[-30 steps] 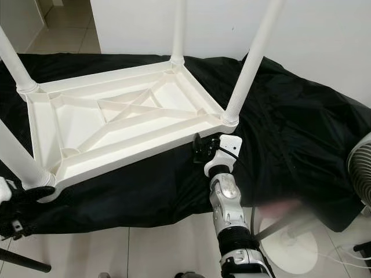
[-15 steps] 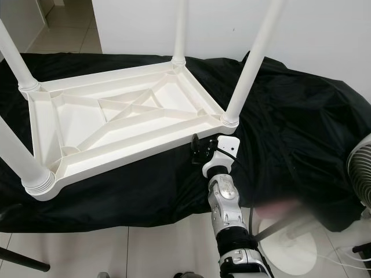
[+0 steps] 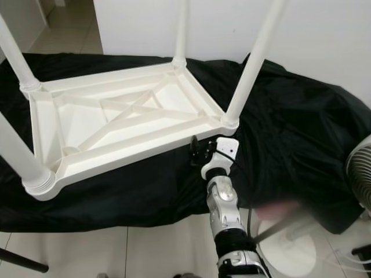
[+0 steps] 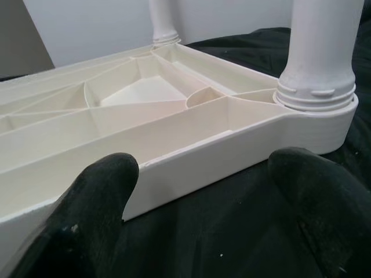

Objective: Building children table

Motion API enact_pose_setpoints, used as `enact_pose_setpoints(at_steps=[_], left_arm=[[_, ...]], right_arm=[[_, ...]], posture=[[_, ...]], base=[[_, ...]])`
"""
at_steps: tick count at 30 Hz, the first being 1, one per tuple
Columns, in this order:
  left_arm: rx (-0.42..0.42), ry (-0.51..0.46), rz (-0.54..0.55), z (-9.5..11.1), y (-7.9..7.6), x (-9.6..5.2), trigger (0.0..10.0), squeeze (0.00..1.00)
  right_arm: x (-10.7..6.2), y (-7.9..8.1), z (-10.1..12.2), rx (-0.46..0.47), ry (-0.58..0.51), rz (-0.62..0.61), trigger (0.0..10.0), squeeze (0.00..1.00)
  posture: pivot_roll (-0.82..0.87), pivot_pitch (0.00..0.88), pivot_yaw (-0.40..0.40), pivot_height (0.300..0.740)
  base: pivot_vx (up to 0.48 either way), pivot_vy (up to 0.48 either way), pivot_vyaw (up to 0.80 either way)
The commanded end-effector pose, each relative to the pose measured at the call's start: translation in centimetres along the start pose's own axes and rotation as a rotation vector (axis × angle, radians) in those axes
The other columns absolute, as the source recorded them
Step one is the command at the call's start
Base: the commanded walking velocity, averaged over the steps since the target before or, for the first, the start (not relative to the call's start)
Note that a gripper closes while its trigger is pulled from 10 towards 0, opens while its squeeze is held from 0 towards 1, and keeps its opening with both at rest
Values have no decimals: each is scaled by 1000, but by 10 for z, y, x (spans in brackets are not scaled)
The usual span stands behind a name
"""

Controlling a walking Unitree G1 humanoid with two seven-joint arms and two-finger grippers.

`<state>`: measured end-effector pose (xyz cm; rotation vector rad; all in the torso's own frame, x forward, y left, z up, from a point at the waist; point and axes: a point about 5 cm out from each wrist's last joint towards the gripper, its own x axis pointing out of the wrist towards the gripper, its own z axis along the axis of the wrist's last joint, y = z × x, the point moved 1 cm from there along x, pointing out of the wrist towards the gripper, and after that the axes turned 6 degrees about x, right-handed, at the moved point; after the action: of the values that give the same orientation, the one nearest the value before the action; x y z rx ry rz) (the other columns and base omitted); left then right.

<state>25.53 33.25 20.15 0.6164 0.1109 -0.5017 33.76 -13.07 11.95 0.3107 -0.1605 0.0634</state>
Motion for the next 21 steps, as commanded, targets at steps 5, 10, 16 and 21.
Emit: enact_pose_setpoints(at_steps=[5, 10, 16, 21], left_arm=[[8, -14, 337, 3, 22, 25, 10000, 0], [10, -68, 360, 12, 23, 42, 10000, 0], [2, -123, 349, 21, 21, 58, 10000, 0], [-24, -241, 269, 36, 10, 82, 10000, 0]], right_arm=[[0, -1, 0, -13, 1, -8, 10000, 0], [1, -3, 0, -8, 4, -19, 10000, 0], [1, -3, -1, 0, 5, -31, 10000, 0], [6, -2, -1, -1, 19, -53, 10000, 0]], posture=[[40, 104, -55, 740], [36, 101, -48, 740], [37, 95, -48, 740], [27, 94, -46, 740]], base=[[0, 0, 0], [0, 0, 0], [0, 0, 0], [0, 0, 0]])
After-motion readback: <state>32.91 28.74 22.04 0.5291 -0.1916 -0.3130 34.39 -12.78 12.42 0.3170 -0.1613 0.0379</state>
